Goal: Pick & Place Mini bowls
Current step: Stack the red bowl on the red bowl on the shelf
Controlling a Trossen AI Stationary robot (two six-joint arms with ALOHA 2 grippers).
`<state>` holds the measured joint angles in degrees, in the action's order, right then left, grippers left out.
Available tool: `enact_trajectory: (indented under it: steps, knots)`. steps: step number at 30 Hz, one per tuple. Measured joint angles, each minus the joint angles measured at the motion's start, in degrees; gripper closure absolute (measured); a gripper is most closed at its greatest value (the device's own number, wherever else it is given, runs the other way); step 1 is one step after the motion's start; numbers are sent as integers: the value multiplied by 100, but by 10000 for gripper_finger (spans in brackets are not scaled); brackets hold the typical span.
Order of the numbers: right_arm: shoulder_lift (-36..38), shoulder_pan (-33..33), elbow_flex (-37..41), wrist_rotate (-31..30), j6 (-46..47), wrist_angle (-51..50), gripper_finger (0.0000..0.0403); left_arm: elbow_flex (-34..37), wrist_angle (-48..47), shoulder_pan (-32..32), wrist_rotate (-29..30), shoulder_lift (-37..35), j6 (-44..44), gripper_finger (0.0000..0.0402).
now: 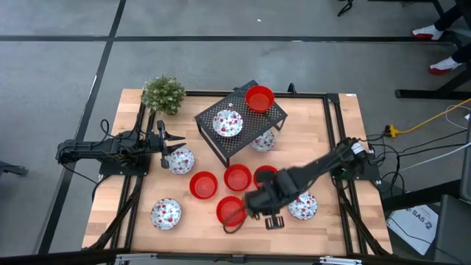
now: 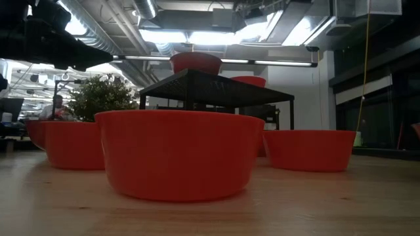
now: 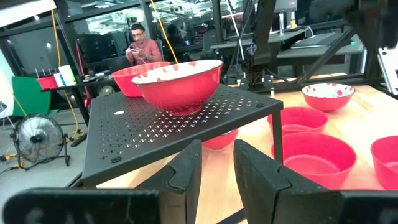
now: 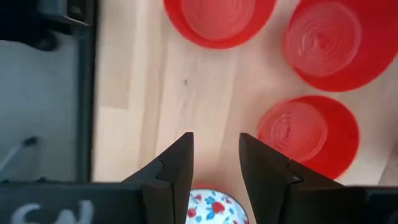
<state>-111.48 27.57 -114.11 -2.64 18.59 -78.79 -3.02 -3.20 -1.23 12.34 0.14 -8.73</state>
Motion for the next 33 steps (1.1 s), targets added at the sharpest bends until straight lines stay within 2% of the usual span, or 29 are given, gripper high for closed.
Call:
enact_trajectory:
  steps: [4, 11, 17, 23, 33]
  knots:
    - [1, 202, 770, -496, 267, 499, 275, -1, 0, 2, 0, -2, 0, 313]
    - [0, 219, 1934, -599, 468, 1595, 275, -1, 0, 0, 0, 0, 0, 313]
    - [0, 93, 2649, -1093, 881, 2126, 275, 0, 0, 2, 0, 0, 0, 313]
    - [0, -35, 2918, -1189, 1394, 2211, 275, -1, 0, 2, 0, 0, 0, 313]
    - [-5, -46, 2868, -1275, 1398, 2377, 275, -1, 0, 2, 0, 0, 0, 313]
